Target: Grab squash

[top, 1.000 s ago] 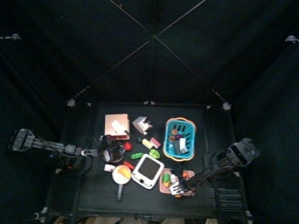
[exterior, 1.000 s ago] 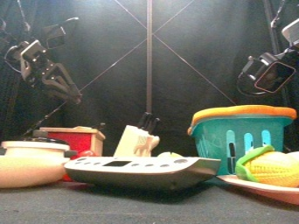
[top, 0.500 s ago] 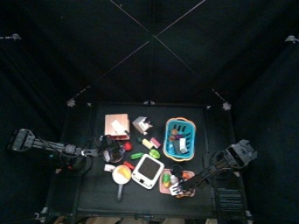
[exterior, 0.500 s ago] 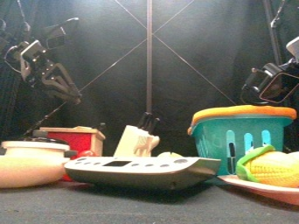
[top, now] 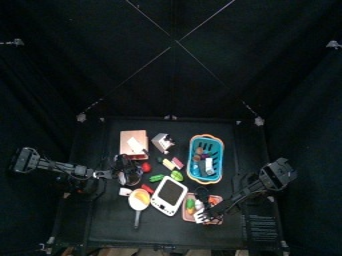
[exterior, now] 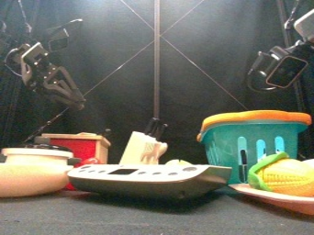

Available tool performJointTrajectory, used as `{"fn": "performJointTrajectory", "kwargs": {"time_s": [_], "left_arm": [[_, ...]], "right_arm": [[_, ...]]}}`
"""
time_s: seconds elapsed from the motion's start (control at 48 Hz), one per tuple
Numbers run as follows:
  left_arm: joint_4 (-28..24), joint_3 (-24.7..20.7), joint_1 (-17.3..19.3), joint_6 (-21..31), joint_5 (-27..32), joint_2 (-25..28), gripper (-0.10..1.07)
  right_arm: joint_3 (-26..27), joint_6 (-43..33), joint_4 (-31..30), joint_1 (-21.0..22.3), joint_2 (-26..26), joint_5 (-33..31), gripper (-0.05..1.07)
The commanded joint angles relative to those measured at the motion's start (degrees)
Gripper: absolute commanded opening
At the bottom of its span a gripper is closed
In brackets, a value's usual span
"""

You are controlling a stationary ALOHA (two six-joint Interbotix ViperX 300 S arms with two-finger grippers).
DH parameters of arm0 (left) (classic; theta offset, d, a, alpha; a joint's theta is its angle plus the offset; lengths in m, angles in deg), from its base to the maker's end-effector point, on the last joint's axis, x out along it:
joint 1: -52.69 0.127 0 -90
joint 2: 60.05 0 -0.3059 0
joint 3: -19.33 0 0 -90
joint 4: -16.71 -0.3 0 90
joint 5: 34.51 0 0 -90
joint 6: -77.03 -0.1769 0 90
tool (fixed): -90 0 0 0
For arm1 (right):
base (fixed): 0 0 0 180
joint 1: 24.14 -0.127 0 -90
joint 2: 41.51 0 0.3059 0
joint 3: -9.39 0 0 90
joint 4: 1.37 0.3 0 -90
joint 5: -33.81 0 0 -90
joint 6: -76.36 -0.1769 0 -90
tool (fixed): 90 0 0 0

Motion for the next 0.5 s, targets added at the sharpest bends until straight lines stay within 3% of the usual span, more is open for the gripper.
{"fn": "performJointTrajectory", "kwargs": {"time_s": [0.0, 0.479], "left_arm": [[-0.2, -0.5, 0.1, -0.1, 0.1, 0.0, 0.74], [-0.2, -0.5, 0.1, -0.1, 0.1, 0.0, 0.74]], "right_arm": [[2.6, 0.8, -2.2, 0.7, 2.3, -1.5, 0.74], [5.6, 14.2, -5.7, 6.8, 1.2, -3.1, 0.74]]}}
